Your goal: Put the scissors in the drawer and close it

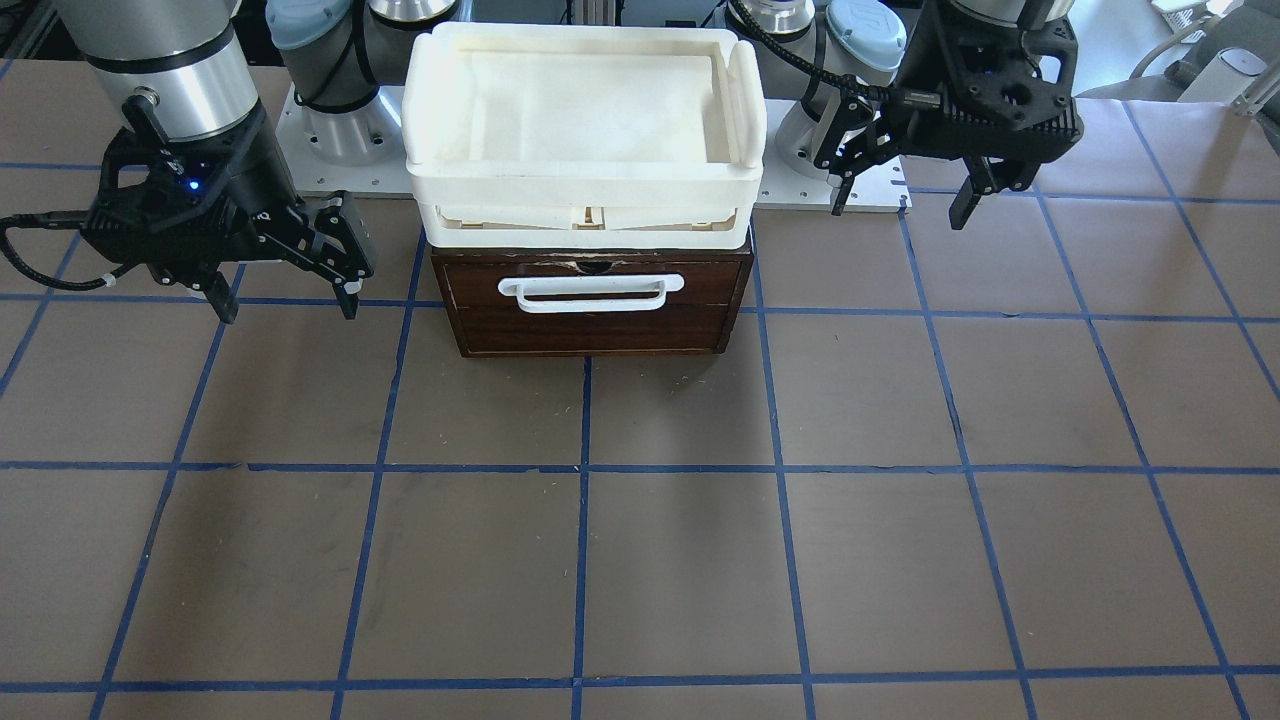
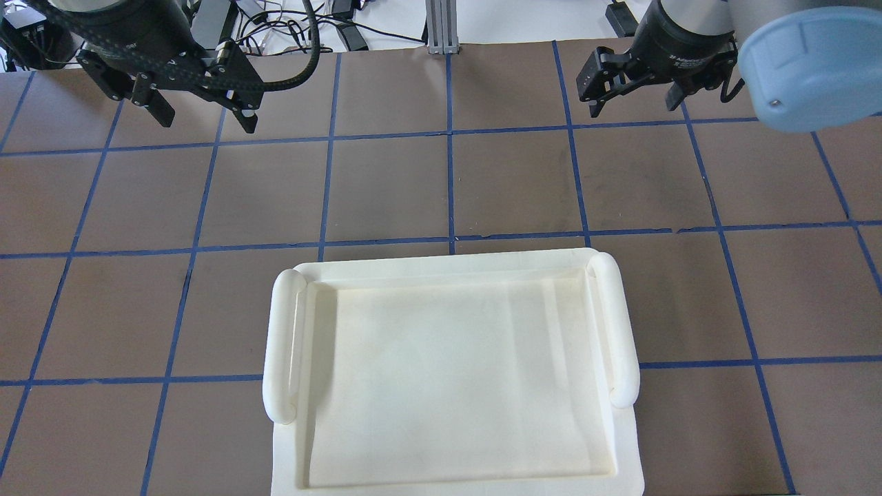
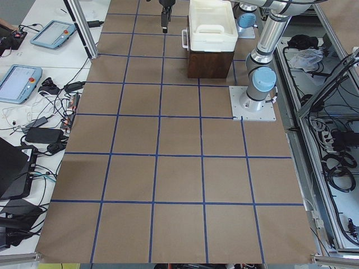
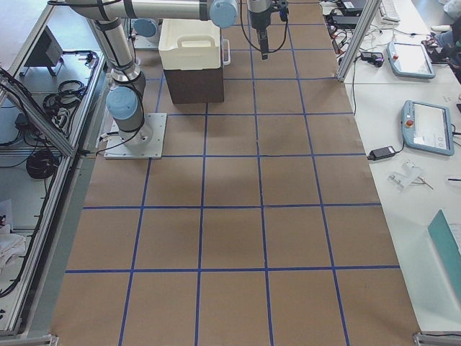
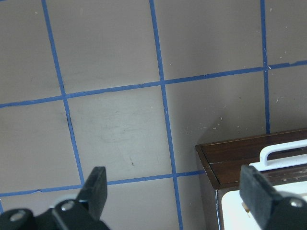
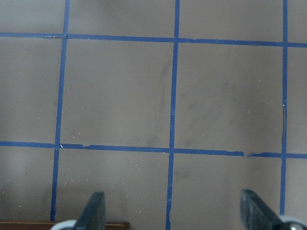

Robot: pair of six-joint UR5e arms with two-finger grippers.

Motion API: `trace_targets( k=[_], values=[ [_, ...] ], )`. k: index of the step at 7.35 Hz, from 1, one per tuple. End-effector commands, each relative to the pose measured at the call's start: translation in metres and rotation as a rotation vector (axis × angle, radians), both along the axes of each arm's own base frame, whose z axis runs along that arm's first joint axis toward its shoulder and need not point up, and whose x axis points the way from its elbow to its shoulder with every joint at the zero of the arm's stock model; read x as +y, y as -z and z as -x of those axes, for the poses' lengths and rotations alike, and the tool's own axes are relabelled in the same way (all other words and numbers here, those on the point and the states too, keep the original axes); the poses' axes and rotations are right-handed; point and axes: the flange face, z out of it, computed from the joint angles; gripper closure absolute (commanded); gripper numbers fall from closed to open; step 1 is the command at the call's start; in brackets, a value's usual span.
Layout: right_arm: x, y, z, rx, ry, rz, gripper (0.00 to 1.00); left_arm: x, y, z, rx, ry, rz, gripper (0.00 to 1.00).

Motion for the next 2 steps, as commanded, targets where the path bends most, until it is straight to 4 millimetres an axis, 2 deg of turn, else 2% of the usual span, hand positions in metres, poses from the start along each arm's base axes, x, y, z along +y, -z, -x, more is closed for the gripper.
trace_targets(
  k=[1,2],
  values=[
    [0.0002,-0.0001,-0.0004,0.0,0.002,0.0,0.0,-0.0018,0.0018,0.0012,0.007,0.0,-0.002,0.0],
    [0.0002,-0.0001,-0.0004,-0.001,0.005,0.0,0.0,-0.0007,0.0009,0.001,0.006,0.0,0.001,0.0]
  ],
)
